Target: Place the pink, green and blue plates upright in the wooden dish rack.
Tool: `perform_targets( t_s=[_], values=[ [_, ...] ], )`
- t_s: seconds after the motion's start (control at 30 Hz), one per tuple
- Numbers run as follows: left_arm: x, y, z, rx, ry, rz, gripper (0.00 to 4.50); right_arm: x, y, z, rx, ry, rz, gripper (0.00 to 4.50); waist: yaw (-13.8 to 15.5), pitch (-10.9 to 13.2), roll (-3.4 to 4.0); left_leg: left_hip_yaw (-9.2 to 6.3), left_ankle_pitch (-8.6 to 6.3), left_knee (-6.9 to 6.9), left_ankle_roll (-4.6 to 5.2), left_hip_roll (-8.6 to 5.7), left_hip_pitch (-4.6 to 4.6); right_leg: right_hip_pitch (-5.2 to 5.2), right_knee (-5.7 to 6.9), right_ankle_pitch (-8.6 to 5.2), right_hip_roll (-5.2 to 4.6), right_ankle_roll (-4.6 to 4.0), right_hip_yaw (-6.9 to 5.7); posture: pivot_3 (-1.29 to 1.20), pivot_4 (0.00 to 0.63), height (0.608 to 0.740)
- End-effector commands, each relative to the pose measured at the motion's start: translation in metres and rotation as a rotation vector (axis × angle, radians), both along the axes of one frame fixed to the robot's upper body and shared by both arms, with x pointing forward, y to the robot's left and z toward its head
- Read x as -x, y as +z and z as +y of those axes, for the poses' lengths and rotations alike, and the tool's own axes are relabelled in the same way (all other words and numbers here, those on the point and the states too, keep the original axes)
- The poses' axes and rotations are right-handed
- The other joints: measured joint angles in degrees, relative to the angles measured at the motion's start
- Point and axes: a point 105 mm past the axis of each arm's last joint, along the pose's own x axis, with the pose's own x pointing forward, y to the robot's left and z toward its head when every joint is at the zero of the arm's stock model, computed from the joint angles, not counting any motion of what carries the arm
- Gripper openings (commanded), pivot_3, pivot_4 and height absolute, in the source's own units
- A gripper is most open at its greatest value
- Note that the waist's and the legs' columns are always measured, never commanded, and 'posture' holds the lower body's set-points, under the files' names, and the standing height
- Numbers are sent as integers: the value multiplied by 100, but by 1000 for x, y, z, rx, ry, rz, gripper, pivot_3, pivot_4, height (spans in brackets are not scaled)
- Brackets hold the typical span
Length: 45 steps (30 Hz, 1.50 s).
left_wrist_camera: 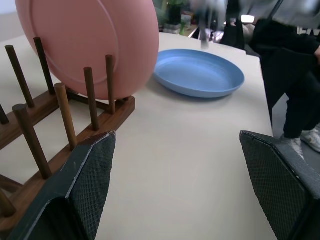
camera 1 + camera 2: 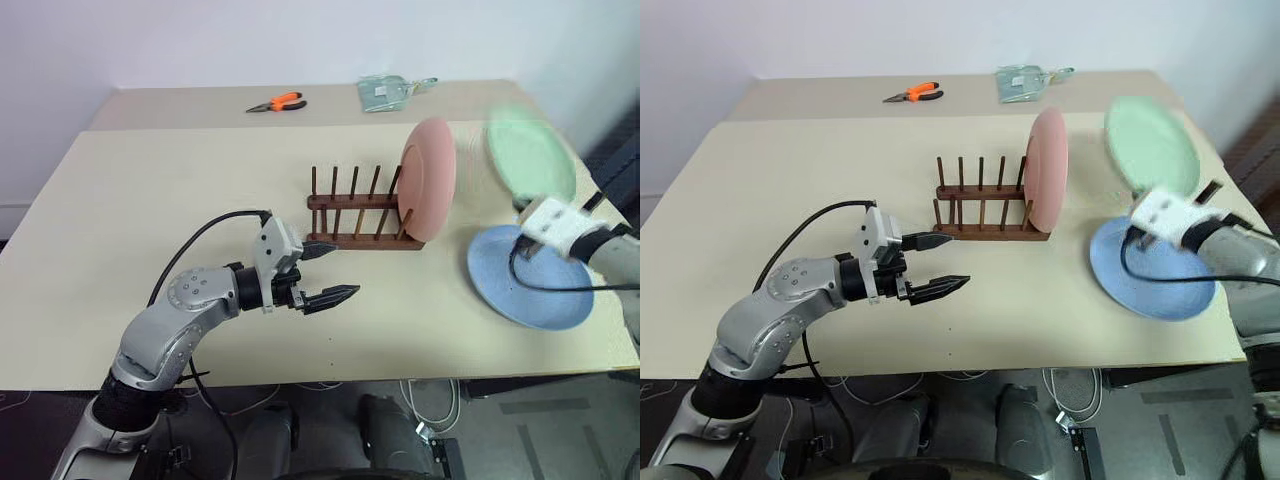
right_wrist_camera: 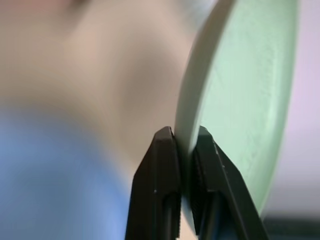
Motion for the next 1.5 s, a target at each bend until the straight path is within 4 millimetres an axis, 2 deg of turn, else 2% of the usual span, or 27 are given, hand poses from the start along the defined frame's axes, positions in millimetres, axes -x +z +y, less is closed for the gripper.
perform_targets(
  t_s=[0.03, 0.13, 0.27, 0.33, 0.43, 0.53, 0.67, 1.0, 1.1, 1.27, 1.37, 1.47, 1.5],
  values=[
    [-12, 5, 14, 5, 62, -44, 4072, 44, 90, 33, -474, 340, -182, 22, 39, 0, 3, -6, 0, 3, 0, 0, 1, -1, 2, 0, 2, -1, -1, 0, 150, 740],
    [-23, 1, 29, 0, 125, -46, 4072, 79, 115, 74, -670, 684, -122, 22, 103, 0, -5, -32, 0, 5, 1, 0, -6, 7, -7, -2, 2, -2, -22, 0, 150, 740],
    [-33, -8, 56, -42, 202, -55, 4072, 99, 115, 132, -809, 981, 42, 22, 113, 0, -6, -29, -2, 1, 4, 0, -7, 5, -16, -3, -1, -4, -24, 0, 150, 740],
    [-35, -10, 67, -60, 226, -59, 4072, 92, 104, 154, -864, 1004, 124, 22, 78, -1, -6, -27, -2, -1, 3, 2, -6, 3, -15, -3, -1, -5, -23, 0, 150, 740],
    [-33, -10, 75, -63, 242, -59, 4072, 59, 73, 170, -873, 831, 230, 22, 73, -1, -6, -30, -2, 0, 3, 1, -10, -4, -11, -2, -2, -5, -24, 0, 150, 740],
    [-29, -10, 75, -56, 246, -56, 4072, 40, 57, 169, -891, 722, 259, 22, 93, -1, -7, -29, -2, 1, 3, -7, -16, -8, -14, -2, -7, -4, -24, 0, 150, 740],
    [-23, -12, 71, -47, 247, -47, 4072, 26, 46, 164, -902, 651, 274, 22, 124, -1, -6, -27, -2, -4, 3, -6, -16, -14, -11, 0, -5, -2, -22, 0, 150, 740],
    [-21, -10, 58, -26, 226, -39, 4072, 15, 13, 161, -843, 527, 372, 22, 133, -1, -6, -25, -2, -4, 3, -5, -12, -14, -4, -1, -2, -2, -24, 0, 150, 740],
    [-22, -9, 56, -20, 218, -40, 4072, 10, 5, 158, -796, 476, 373, 1067, 133, -1, -6, -25, -2, -4, 3, -5, -12, -14, -4, -1, -2, -2, -24, 0, 150, 740],
    [-22, -8, 54, -18, 210, -40, 4072, 10, 15, 154, -657, 435, 266, 3535, 131, -1, -6, -23, -2, -3, 3, -5, -13, -15, -5, -1, -1, -2, -24, 0, 150, 740],
    [-22, -8, 53, -19, 204, -40, 4072, 17, 36, 148, -539, 445, 151, 3535, 133, -1, -5, -22, -2, -4, 3, -6, -13, -15, -6, -1, -2, -1, -24, 0, 150, 740],
    [-21, -8, 51, -25, 190, -39, 4072, 34, 76, 115, -513, 473, 34, 3535, 176, 2, -6, -21, -2, -1, 3, -6, -16, -13, -10, -2, -3, -1, -25, 0, 150, 740],
    [-21, -8, 50, -28, 183, -38, 4072, 39, 84, 104, -533, 478, 19, 3788, 188, 1, -7, -21, -2, 0, 3, -6, -19, -13, -13, -2, -3, -1, -24, 0, 150, 740]
  ],
)
